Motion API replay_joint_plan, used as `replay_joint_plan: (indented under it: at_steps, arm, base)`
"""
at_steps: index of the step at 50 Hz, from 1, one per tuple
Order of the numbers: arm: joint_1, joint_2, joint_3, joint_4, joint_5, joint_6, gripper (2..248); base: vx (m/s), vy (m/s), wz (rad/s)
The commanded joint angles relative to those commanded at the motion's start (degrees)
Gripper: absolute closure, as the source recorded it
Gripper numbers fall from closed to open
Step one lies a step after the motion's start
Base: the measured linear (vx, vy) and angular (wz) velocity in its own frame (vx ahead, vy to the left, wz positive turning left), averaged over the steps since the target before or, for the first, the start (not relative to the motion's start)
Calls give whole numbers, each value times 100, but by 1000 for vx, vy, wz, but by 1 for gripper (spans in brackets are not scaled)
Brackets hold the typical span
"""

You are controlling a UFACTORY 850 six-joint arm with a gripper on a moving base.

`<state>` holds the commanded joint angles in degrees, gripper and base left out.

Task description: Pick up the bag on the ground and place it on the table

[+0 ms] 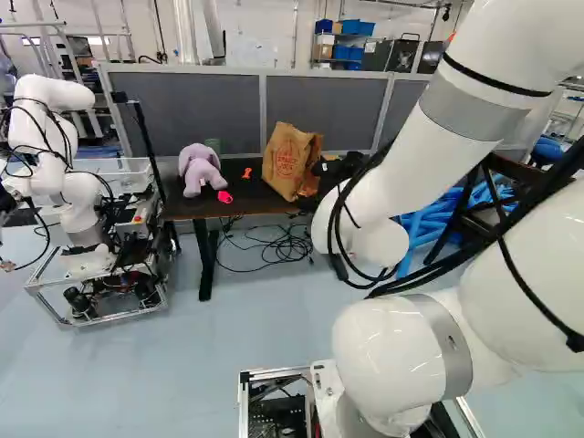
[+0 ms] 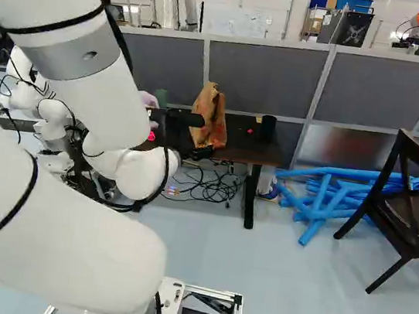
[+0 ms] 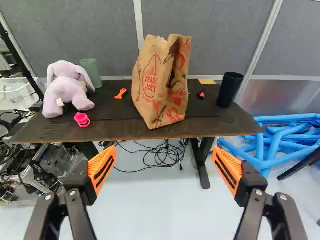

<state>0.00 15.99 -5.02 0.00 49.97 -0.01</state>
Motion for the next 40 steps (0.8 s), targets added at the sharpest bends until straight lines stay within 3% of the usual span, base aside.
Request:
replay_joint_plan:
  at_steps: [40]
  arm:
    - [0, 1, 2, 0, 3, 1, 3]
  base:
    - [0, 0, 0]
